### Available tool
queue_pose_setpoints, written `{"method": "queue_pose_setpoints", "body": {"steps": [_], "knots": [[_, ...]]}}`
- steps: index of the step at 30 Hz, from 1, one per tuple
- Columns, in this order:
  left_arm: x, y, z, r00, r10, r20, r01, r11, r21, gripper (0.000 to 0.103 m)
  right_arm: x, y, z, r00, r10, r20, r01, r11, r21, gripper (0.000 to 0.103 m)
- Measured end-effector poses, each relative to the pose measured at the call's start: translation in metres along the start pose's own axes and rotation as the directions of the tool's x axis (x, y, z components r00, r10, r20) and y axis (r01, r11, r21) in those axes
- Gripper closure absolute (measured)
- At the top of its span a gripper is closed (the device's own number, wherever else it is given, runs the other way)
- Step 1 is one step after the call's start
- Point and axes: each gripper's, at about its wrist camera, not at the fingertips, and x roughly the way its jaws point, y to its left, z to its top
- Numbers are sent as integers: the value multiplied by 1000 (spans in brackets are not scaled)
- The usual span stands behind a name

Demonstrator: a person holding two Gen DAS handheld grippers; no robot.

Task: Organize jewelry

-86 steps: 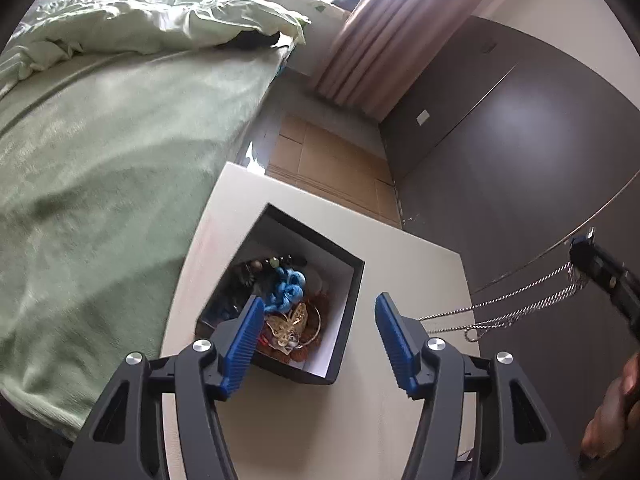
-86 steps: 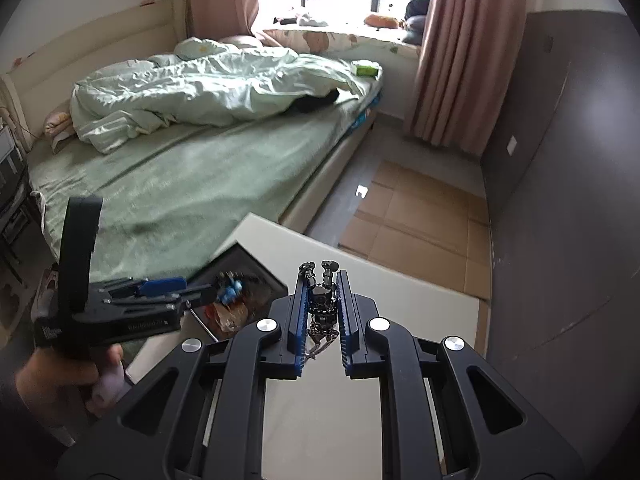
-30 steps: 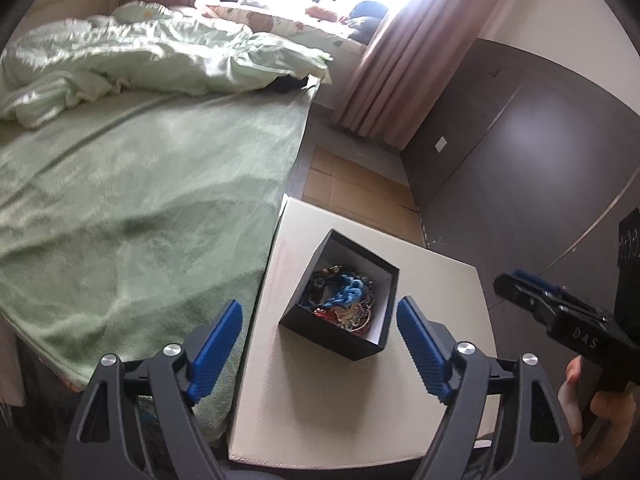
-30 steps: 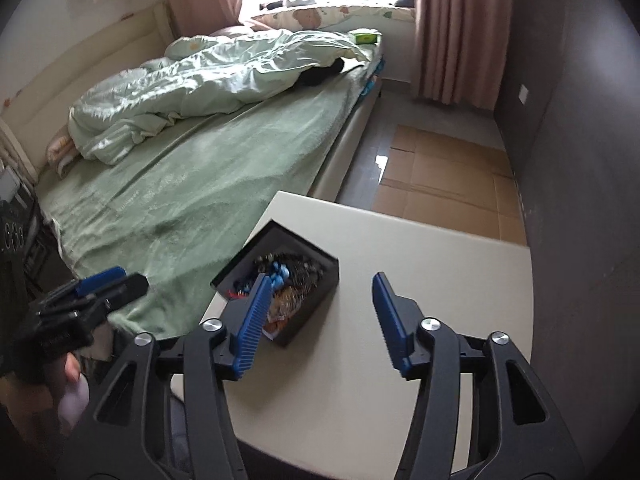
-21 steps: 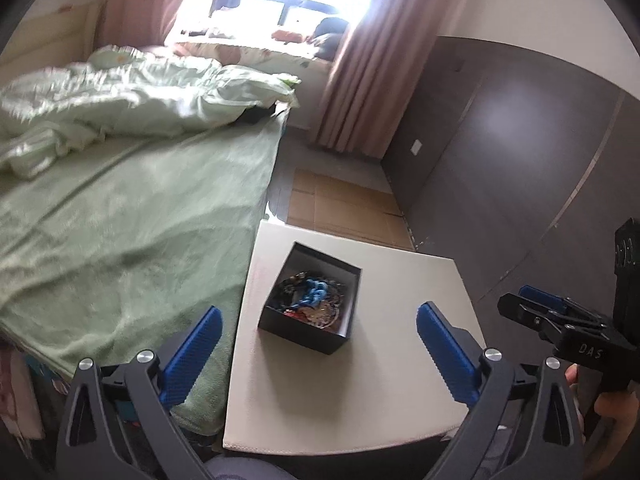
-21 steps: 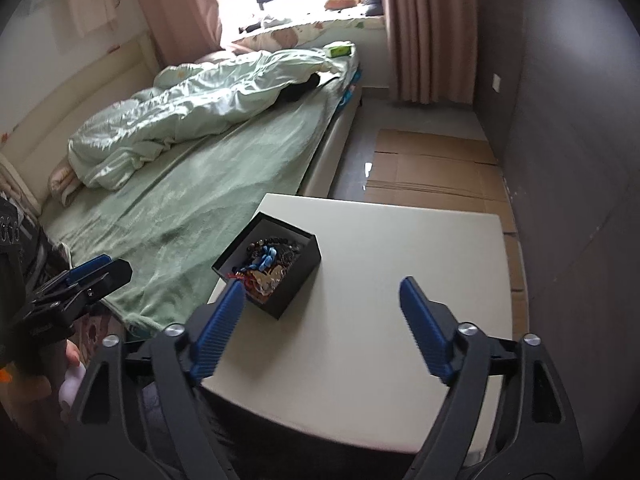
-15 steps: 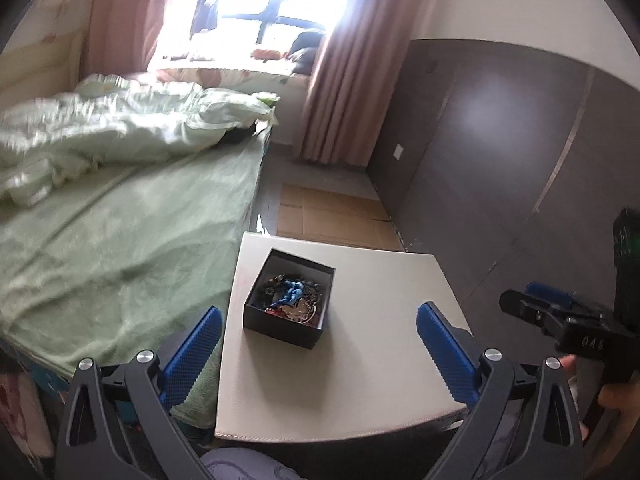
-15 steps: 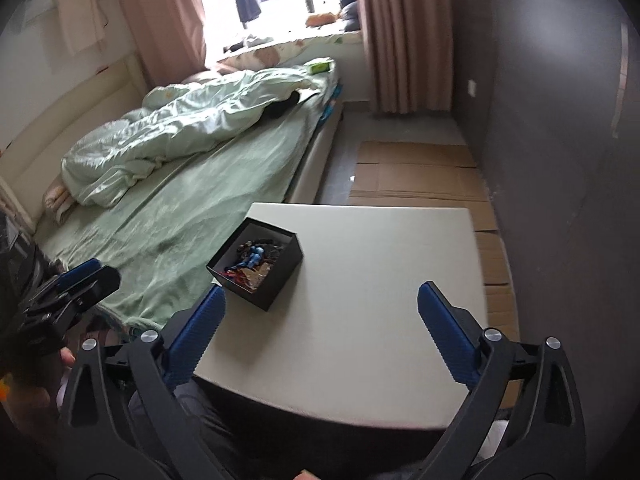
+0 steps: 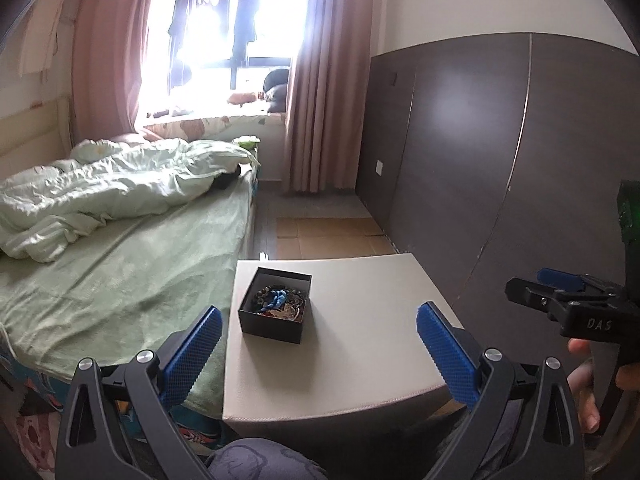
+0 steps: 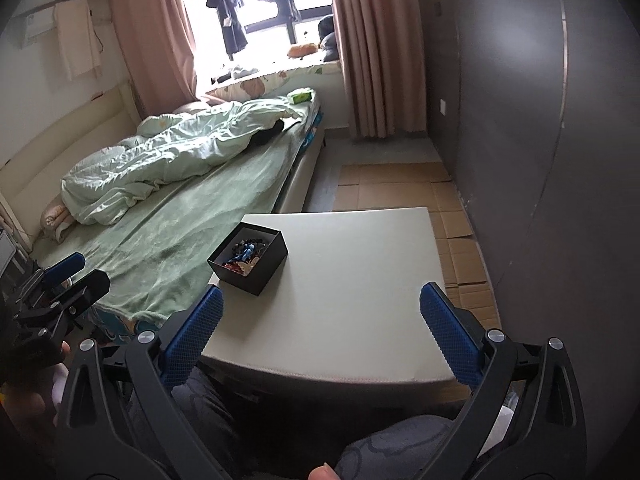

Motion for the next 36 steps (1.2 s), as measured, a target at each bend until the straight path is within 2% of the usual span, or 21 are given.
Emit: {"method": "queue_pose_setpoints", "body": {"steps": [11,15,22,36], "knots": [[-40,-19,-30,997,20,71,-23,998,51,8,-42,-4,-42,998,3,57,-4,1000,14,5],[-49,-23,-43,997,19,72,-24,998,59,8,-54,-3,-58,997,5,77,-6,1000,17,5],[-65,-27,-62,995,13,100,-19,998,61,8,-58,-10,-86,998,20,66,-23,998,50,5],[-66,-31,-67,994,0,109,-7,998,62,8,-63,-8,-95,996,-26,80,23,999,42,5]]}}
